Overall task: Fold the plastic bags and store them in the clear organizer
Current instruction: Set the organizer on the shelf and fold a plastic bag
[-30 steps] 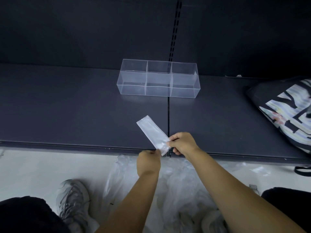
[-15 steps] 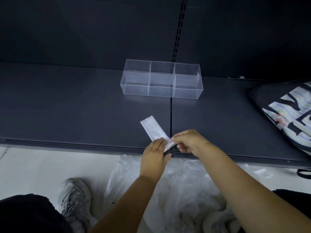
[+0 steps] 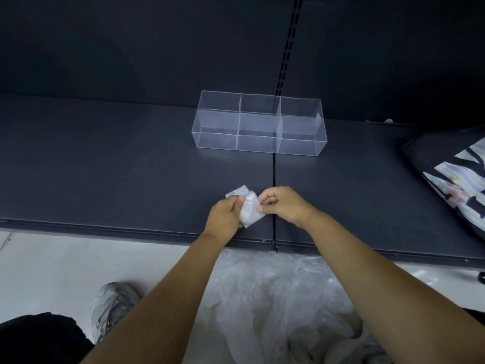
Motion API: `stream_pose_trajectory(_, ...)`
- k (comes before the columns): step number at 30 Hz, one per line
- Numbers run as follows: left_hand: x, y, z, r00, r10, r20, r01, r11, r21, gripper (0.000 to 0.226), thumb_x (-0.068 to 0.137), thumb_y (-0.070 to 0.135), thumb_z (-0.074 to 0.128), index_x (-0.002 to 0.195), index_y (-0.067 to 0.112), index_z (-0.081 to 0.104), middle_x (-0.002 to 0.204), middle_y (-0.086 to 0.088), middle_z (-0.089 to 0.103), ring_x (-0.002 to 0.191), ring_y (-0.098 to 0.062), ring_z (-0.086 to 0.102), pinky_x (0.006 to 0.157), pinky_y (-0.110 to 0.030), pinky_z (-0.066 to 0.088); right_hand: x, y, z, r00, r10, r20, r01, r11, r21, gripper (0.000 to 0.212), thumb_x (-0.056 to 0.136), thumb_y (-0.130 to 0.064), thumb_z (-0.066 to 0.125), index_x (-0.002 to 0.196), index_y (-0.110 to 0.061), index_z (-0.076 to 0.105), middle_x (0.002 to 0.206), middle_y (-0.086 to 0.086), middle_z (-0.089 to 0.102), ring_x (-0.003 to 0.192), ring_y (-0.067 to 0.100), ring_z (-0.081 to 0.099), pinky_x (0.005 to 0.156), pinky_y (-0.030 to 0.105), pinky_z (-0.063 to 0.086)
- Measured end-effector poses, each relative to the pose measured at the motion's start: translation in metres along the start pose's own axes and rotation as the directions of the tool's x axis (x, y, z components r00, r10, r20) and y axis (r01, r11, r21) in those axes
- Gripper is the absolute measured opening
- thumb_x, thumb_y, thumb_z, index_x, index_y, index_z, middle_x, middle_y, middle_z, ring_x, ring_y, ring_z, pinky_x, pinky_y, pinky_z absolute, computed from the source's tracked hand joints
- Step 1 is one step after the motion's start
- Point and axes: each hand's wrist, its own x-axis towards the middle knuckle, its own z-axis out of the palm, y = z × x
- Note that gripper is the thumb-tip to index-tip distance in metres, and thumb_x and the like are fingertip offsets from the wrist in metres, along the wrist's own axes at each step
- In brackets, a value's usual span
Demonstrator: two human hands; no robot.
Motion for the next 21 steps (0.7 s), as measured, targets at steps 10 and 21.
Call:
stream_pose_trajectory(10, 0.001, 0.0, 0.004, 0.918, 0.007, -0.397, 0.066, 0.983, 0.171, 0.027, 0.094, 0.03, 0.055, 0.111, 0.01, 0.05, 0.098, -0.01, 0.065, 0.085, -0.03, 0.063, 0.071, -0.038, 0.052, 0.025, -0.005, 0.02, 0.969, 0.07, -0.236, -0.106, 0.984, -0.146, 0.007, 0.082, -0.012, 0.069, 0.076, -0.012, 0.07, 0.083, 0.005, 0.07, 0.085, 0.021, 0.065, 0.079, 0.037, 0.054)
stream_pose_trajectory(21, -0.002, -0.04, 0.016, 0.976, 0.217, 0.008, -0.106, 0.447, 0.888, 0.072, 0.09, 0.057, -0.01, 0.152, 0.02, -0.009, 0.161, 0.004, -0.009, 0.147, -0.021, -0.014, 0.116, -0.051, -0.011, 0.024, -0.009, 0.046, 0.898, 0.004, -0.441, -0.181, 0.915, -0.36, 0.028, 0.084, -0.043, 0.065, 0.09, -0.017, 0.061, 0.088, 0.0, 0.066, 0.088, 0.02, 0.061, 0.075, 0.036, 0.052)
